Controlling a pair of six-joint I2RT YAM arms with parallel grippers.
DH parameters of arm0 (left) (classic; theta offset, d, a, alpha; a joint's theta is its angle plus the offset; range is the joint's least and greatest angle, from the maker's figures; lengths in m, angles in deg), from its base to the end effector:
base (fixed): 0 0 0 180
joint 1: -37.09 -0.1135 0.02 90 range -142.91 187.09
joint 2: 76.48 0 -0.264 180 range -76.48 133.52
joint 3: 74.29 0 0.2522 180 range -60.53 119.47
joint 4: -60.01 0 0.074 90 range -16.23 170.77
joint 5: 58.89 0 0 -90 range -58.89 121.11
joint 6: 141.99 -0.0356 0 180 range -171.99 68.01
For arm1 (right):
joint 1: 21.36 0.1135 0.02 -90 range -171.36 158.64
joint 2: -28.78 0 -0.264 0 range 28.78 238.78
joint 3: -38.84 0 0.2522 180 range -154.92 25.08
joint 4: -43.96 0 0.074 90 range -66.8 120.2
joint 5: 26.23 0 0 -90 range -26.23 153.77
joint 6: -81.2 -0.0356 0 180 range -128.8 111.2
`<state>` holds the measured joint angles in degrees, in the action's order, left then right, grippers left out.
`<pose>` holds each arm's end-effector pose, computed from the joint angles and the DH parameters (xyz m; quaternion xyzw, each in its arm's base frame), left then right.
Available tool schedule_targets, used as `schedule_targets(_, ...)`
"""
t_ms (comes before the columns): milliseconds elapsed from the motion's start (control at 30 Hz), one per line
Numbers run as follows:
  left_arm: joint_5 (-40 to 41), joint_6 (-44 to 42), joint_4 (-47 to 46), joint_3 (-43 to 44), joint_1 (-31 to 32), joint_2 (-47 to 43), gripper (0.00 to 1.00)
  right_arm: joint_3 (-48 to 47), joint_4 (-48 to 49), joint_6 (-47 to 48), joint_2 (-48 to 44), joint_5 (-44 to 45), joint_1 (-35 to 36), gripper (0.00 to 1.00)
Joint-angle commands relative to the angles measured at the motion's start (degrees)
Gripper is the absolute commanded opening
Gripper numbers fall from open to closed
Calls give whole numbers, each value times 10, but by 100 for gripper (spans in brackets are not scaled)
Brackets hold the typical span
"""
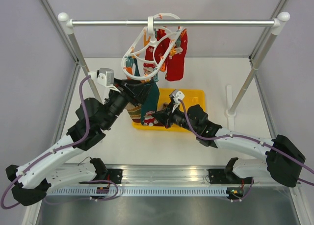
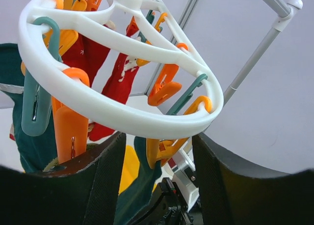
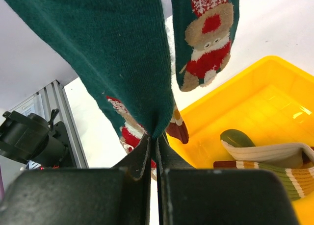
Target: Remove the socks clipped to the hanger
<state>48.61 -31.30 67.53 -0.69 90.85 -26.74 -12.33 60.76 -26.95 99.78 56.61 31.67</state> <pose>0.1172 -0.1418 0.4474 0.0519 0.6026 -0.4060 0.6851 0.1651 0.2267 0.2718 -0.2580 0.6780 0.4366 0.5322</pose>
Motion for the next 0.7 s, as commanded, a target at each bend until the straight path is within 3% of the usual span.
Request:
schedule_targets(0, 14, -27, -25, 27, 2, 2, 60, -18, 5, 10, 5, 4, 3, 1)
schedule_targets(367, 19, -34, -28, 34, 2, 8, 46, -19, 1, 12, 5, 5, 7, 1)
schedule_targets(667, 17, -36, -28, 37, 3, 10, 13, -20, -11, 15, -1, 13, 8, 1)
